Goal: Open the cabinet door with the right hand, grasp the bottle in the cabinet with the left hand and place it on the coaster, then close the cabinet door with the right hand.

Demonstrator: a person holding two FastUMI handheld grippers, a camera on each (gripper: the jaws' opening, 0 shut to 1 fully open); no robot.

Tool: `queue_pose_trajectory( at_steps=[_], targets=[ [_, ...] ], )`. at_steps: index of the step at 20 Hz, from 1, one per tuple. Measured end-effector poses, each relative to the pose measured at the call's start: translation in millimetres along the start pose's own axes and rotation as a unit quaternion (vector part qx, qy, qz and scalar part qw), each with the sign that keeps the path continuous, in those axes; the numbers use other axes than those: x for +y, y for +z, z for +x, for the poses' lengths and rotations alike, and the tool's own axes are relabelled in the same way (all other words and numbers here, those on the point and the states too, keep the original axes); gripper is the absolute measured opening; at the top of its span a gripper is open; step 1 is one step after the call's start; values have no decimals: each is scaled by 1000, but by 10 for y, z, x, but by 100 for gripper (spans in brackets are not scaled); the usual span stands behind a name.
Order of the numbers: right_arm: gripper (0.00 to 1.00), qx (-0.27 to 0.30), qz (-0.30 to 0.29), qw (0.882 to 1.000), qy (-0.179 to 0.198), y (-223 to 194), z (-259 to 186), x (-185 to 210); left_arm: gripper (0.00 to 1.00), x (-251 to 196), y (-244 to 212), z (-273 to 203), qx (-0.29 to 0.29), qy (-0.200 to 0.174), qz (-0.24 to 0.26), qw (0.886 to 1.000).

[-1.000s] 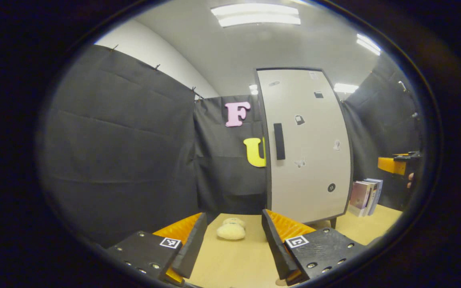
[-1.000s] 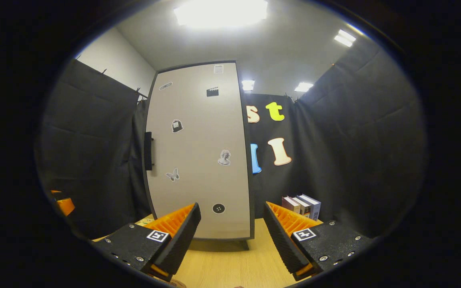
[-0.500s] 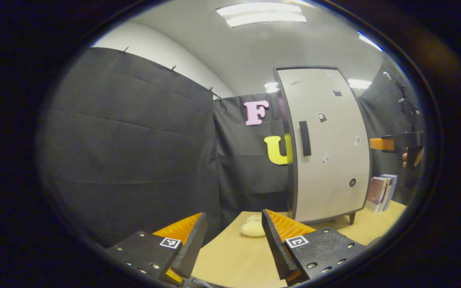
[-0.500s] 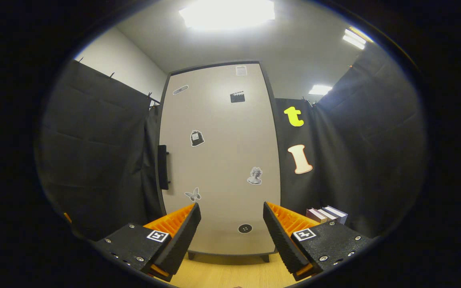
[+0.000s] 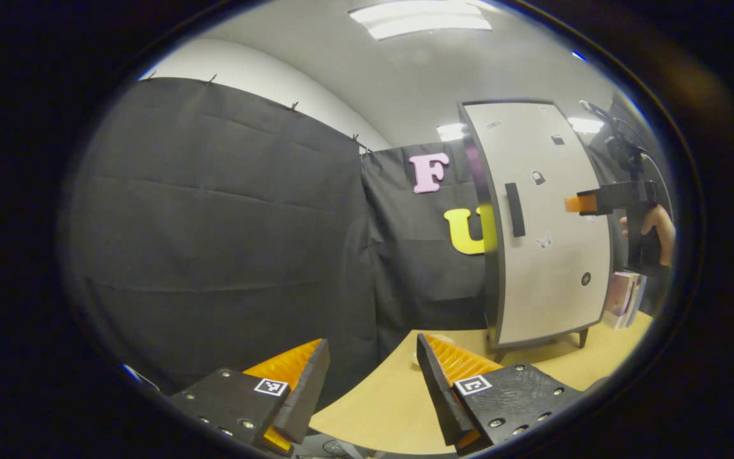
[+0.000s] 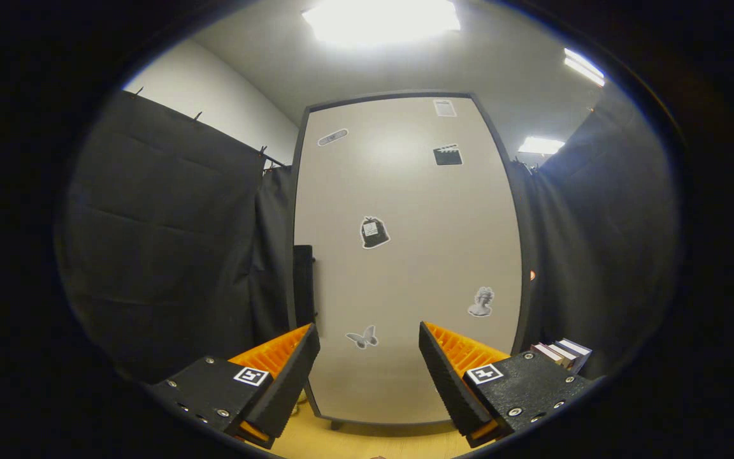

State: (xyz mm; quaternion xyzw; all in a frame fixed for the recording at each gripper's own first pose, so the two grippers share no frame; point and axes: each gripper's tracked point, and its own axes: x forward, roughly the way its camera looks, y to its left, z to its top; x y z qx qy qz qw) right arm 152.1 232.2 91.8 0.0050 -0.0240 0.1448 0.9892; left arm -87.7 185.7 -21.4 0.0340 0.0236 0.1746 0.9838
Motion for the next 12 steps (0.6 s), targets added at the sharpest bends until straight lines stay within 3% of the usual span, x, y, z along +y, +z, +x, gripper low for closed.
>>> queue_pose_trajectory(
  at_steps=[11,12],
  targets=[
    [96,8,-19,1000,3,-10,847,552,79,542,-250,16,18,58,-6,998],
    [96,13,-18,1000,7,-19,918,607,84,622,-278,-3,21,63,-5,998]
  ],
)
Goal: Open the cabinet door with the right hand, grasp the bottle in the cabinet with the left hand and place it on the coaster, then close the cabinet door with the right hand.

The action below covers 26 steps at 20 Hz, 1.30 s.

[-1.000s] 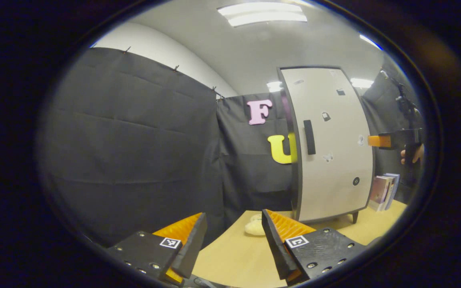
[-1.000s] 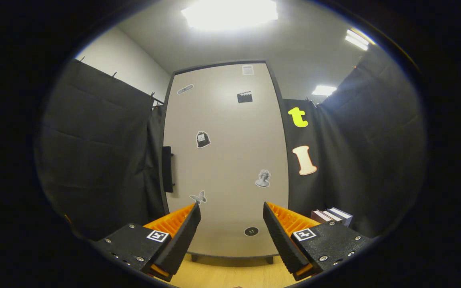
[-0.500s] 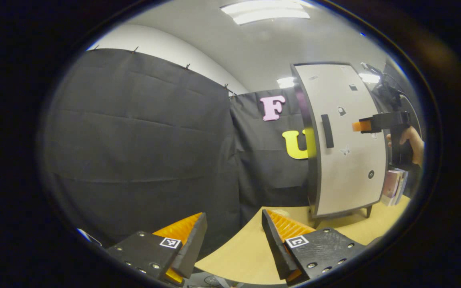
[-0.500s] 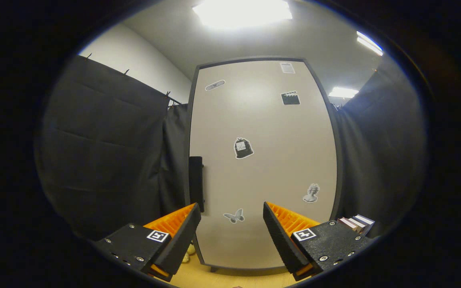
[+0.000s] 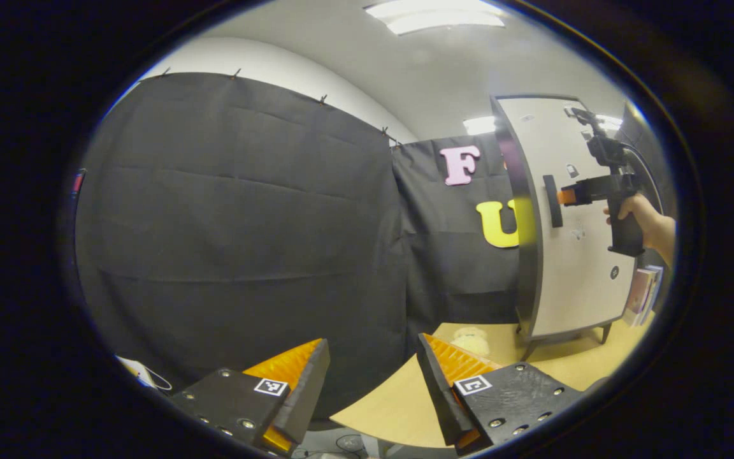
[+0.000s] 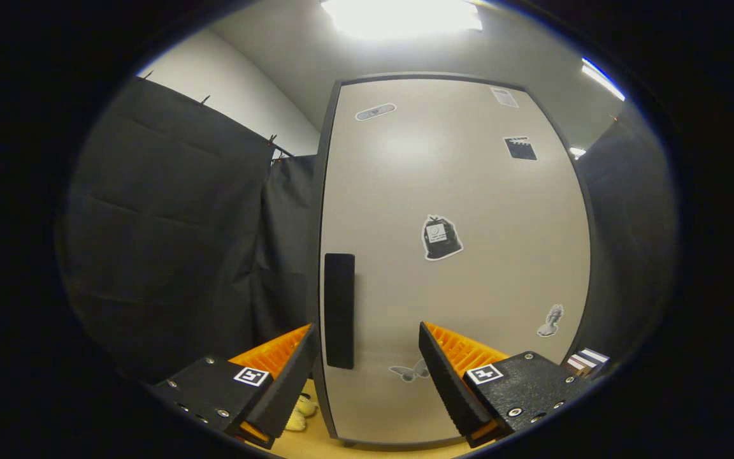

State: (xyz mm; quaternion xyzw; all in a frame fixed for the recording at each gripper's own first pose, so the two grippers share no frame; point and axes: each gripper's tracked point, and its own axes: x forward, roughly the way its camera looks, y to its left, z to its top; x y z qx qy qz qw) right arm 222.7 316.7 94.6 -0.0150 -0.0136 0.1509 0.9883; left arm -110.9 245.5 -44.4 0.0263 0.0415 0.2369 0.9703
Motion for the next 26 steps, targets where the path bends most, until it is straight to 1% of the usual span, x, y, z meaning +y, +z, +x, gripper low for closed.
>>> queue_pose_trajectory(
  at_steps=[1,3,5,7,8,9,10,11,12,13,14,16,21,26],
  targets=[
    [96,9,0,1000,-2,-20,64,24,79,64,-26,-8,3,4,-1,1000],
    [93,23,8,1000,1,-51,221,103,79,138,-67,-12,8,9,-7,1000],
    [87,36,15,999,6,-83,357,176,79,183,-130,13,12,12,-9,1000],
    [79,61,19,998,6,-167,443,218,79,244,-184,34,20,17,-8,1000],
    [71,68,24,997,8,-185,480,244,84,259,-206,38,21,18,-9,1000],
    [68,68,27,997,8,-187,525,255,84,273,-223,50,21,18,-12,1000],
    [60,63,23,998,5,-159,550,248,84,272,-239,60,23,17,-14,1000],
    [58,53,14,998,-6,-130,576,210,84,269,-257,81,24,16,-16,999],
    [43,53,13,999,-5,-136,562,207,84,279,-285,98,27,15,-15,999],
    [34,50,9,999,-4,-136,568,220,84,284,-303,113,28,14,-15,999],
    [29,53,11,999,1,-139,558,220,84,271,-320,134,29,12,-15,999],
    [23,62,16,998,12,-154,551,225,84,218,-293,165,29,3,-17,999],
    [22,68,13,997,38,-156,497,223,84,-74,-141,304,10,-33,-15,999],
    [22,67,12,996,51,-138,373,212,84,-477,-5,371,-2,-81,-14,997]
  ],
)
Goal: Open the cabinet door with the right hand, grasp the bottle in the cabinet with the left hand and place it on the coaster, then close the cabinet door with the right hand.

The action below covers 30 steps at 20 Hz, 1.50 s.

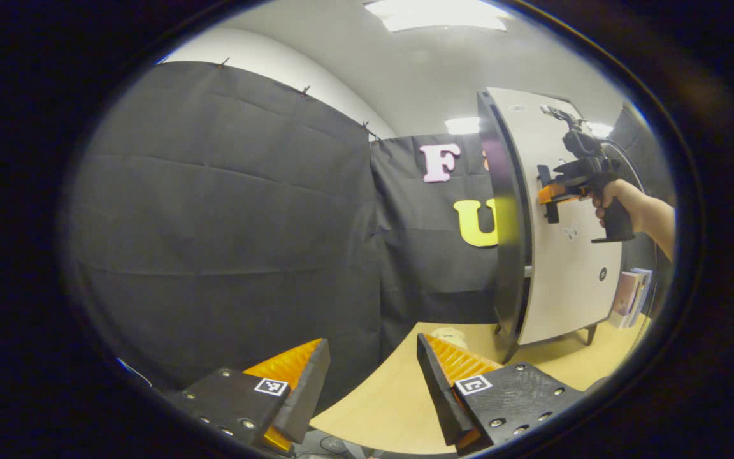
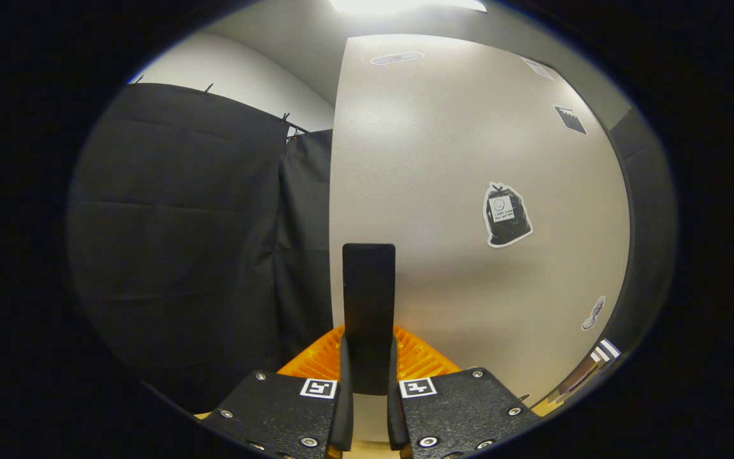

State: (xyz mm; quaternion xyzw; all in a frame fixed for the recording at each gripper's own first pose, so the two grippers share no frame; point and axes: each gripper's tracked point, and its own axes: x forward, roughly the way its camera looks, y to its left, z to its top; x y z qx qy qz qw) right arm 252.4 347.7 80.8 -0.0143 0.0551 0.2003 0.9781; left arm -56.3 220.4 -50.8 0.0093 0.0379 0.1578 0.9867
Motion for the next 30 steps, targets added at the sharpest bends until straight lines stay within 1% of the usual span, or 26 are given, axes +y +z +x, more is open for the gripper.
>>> queue_pose_trajectory(
  at_steps=[1,4,7,8,9,11,14,18,20,22,30],
  targets=[
    [22,0,1,1000,4,3,-29,6,79,-74,36,2,-4,-9,0,1000],
    [21,1,3,1000,15,13,-124,6,79,-254,100,53,-12,-32,1,999],
    [22,-1,5,1000,24,18,-223,9,79,-369,101,77,-13,-46,-3,999],
    [22,0,8,1000,26,23,-257,11,84,-389,102,89,-12,-50,-5,999],
    [22,1,10,1000,29,19,-273,2,79,-431,91,96,-10,-54,-6,998],
    [22,2,10,999,35,27,-380,-15,79,-520,125,88,-13,-64,-7,998],
    [22,-2,11,999,46,28,-570,-40,79,-649,208,53,-20,-68,-2,997],
    [22,7,15,997,71,4,-837,-118,79,-909,337,-93,-26,-71,-4,997],
    [22,11,19,997,79,2,-918,-157,79,-1031,418,-213,-33,-75,-1,997],
    [22,10,21,996,85,-15,-1091,-236,79,-1146,439,-325,-35,-79,5,996],
    [22,12,28,996,87,-25,-1596,-585,79,-1763,564,-635,-45,-115,4,992]
  ],
)
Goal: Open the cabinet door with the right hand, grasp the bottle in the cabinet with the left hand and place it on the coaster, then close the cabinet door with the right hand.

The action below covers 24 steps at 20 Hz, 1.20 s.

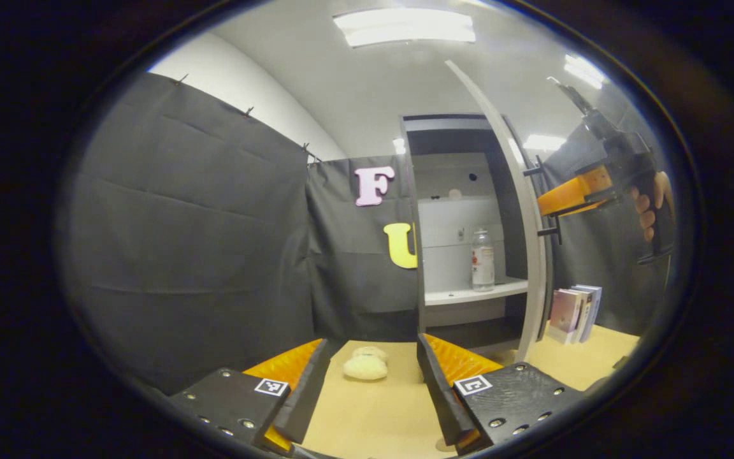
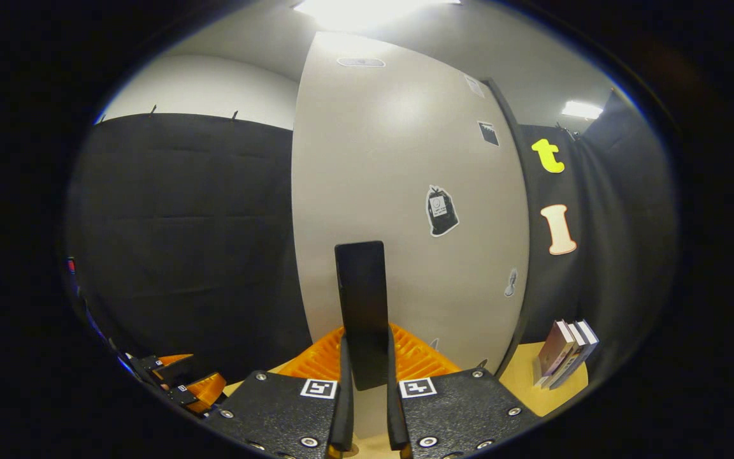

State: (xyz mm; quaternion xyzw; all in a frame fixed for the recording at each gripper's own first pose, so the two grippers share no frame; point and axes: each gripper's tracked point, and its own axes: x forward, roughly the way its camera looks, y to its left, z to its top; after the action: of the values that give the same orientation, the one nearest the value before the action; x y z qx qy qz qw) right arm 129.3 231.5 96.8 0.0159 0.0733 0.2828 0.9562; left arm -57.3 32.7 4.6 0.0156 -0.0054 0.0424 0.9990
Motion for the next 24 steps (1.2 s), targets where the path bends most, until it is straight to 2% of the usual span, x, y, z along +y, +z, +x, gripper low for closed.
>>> queue_pose_trajectory(
  at_steps=[6,7,8,9,15,23,24],
  targets=[
    [21,-2,3,1000,-18,5,-366,-282,79,-503,-10,-32,5,-36,-5,999],
    [21,-2,3,1000,-25,9,-432,-336,79,-590,13,-48,4,-42,-4,999],
    [21,-2,3,999,-32,9,-498,-397,84,-671,35,-48,1,-48,-4,999],
    [21,-2,2,999,-40,-2,-553,-458,79,-756,64,-58,-2,-55,-3,998],
    [20,-3,5,995,-95,-49,-861,-843,79,-1178,182,-151,-11,-87,-10,996],
    [19,-15,-8,986,-168,-62,-1116,-1276,79,-1451,221,-375,-8,-99,-10,995],
    [18,-18,0,987,-161,-49,-1140,-1262,84,-1492,255,-375,-8,-101,-12,995]
  ],
)
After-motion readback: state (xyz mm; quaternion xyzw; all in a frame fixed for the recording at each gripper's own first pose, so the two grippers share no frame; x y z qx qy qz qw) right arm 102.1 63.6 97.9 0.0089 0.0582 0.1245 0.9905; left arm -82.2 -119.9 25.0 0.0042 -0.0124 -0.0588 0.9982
